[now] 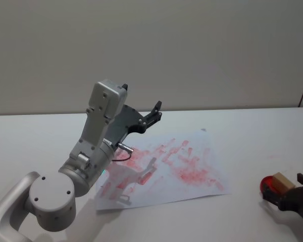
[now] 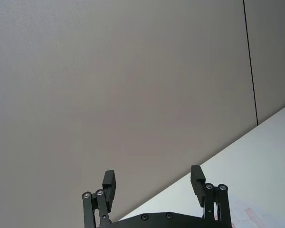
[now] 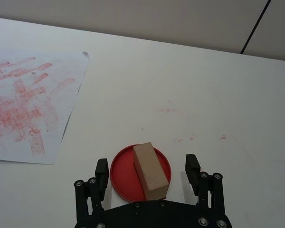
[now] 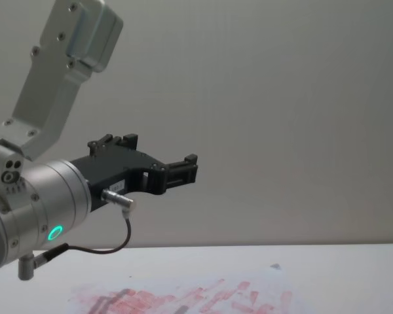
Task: Use the one hand to pick up the stamp and affix it onto the A4 paper.
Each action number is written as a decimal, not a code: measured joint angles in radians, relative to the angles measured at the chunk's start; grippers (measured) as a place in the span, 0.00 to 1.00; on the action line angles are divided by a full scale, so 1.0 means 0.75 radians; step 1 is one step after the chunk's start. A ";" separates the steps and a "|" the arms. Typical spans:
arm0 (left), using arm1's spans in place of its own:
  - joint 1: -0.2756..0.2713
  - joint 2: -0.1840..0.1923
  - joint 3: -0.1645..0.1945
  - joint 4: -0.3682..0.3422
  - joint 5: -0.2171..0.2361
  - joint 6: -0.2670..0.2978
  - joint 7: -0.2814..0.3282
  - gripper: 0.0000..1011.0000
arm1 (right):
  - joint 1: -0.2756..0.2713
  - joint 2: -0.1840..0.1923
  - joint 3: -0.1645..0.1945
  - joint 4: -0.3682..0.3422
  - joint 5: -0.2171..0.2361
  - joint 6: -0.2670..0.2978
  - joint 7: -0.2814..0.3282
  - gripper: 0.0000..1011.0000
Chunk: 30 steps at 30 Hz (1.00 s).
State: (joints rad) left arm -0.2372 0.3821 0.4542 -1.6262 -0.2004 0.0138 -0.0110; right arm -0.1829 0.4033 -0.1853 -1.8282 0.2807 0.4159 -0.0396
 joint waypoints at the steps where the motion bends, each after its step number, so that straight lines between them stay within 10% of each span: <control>1: 0.000 0.000 0.000 0.000 0.000 0.000 0.000 0.99 | 0.002 -0.001 0.000 0.003 -0.002 0.002 0.003 0.98; 30: 0.000 0.000 0.000 0.000 0.000 0.000 0.000 0.99 | 0.037 -0.016 -0.003 0.042 -0.024 0.021 0.040 0.22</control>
State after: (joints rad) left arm -0.2372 0.3821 0.4542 -1.6262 -0.2004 0.0139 -0.0109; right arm -0.1551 0.3915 -0.1877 -1.7964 0.2627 0.4314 -0.0099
